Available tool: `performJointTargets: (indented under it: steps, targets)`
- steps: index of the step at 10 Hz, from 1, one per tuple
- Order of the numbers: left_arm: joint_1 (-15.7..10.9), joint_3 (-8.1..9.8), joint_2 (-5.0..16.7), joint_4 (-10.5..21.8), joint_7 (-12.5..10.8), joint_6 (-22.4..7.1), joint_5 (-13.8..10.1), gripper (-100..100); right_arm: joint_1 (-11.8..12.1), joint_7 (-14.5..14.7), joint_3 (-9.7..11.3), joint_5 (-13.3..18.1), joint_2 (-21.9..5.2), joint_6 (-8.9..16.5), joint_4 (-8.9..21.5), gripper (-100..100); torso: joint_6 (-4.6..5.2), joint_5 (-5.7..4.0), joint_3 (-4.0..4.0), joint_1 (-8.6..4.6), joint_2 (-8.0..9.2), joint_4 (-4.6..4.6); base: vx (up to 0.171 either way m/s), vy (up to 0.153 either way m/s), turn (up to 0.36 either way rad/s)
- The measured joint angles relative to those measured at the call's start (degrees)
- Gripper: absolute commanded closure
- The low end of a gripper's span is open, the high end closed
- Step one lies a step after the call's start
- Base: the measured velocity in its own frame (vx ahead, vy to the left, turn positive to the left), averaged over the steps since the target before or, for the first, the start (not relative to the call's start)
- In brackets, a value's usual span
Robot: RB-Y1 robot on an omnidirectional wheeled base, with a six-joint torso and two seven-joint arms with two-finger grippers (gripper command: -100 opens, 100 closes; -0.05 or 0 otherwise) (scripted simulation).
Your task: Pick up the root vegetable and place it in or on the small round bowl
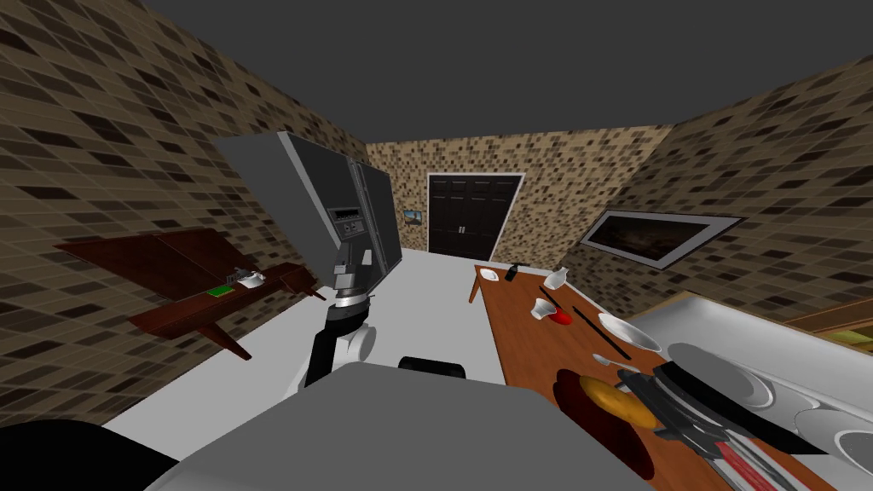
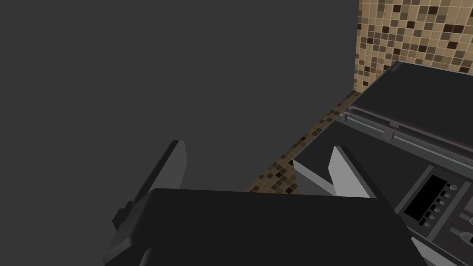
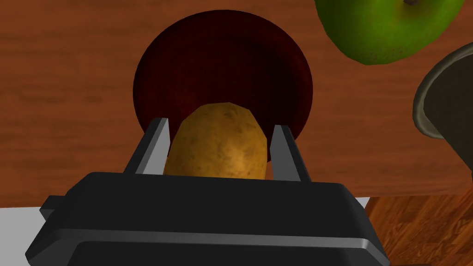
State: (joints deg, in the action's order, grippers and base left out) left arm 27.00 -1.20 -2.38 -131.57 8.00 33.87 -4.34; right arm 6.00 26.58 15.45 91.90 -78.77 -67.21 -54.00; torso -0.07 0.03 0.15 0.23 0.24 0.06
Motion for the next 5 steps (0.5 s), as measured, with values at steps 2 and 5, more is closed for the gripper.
performJointTargets:
  steps: [2,5]
  targets:
    - [0.0,0.0,0.0,0.0,0.0,0.0,0.0,0,0.37,0.25,-0.2,-0.32,0.19,-0.39,-0.91,-100,-0.01,0.02,-0.07,-0.04,-0.14,-0.01,-0.016,0.003,0.001]
    - [0.01,0.0,0.0,0.0,0.0,0.0,0.0,0,0.37,0.25,-0.2,-0.32,0.19,-0.39,-0.9,-100,-0.02,0.01,-0.15,-0.07,-0.28,-0.05,0.0,0.0,0.0]
